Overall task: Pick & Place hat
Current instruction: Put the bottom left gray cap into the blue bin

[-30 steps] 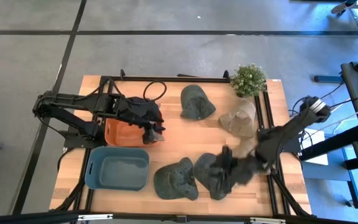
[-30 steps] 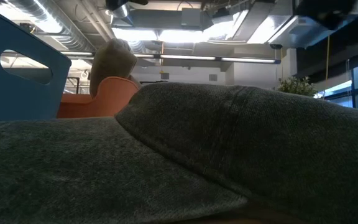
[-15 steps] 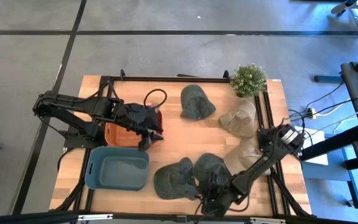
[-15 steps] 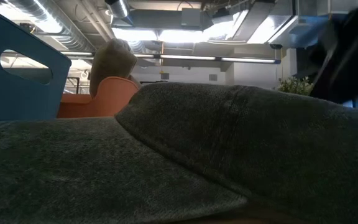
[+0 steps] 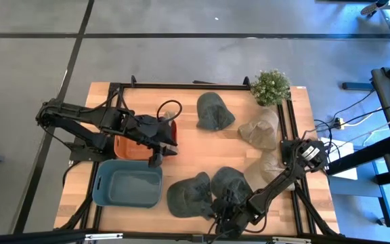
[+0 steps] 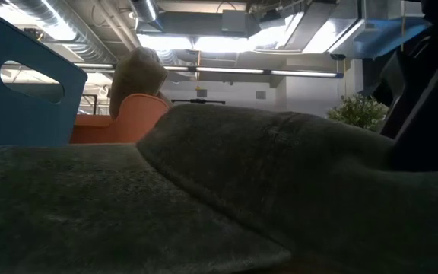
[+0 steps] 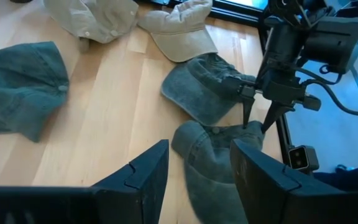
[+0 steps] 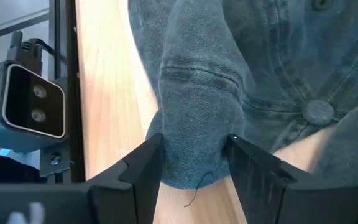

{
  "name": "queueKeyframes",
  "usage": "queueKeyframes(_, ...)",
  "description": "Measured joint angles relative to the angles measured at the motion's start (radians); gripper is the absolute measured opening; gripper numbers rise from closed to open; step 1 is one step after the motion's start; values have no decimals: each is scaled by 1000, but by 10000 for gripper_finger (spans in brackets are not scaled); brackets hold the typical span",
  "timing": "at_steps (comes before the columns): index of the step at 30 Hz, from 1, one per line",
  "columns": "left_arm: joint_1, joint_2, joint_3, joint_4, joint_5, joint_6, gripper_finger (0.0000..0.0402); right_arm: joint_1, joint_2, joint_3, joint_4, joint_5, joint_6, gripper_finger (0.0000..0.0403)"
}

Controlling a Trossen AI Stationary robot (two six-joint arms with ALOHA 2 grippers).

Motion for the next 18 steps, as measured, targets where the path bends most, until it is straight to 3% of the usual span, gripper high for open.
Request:
queueKeyframes(13, 0, 0, 0, 0, -2, 27, 164, -25, 2, 0, 82, -20, -1, 178)
queueKeyframes(18, 0, 0, 0, 0, -2, 37, 160, -25, 2, 0, 74, -19, -1, 149)
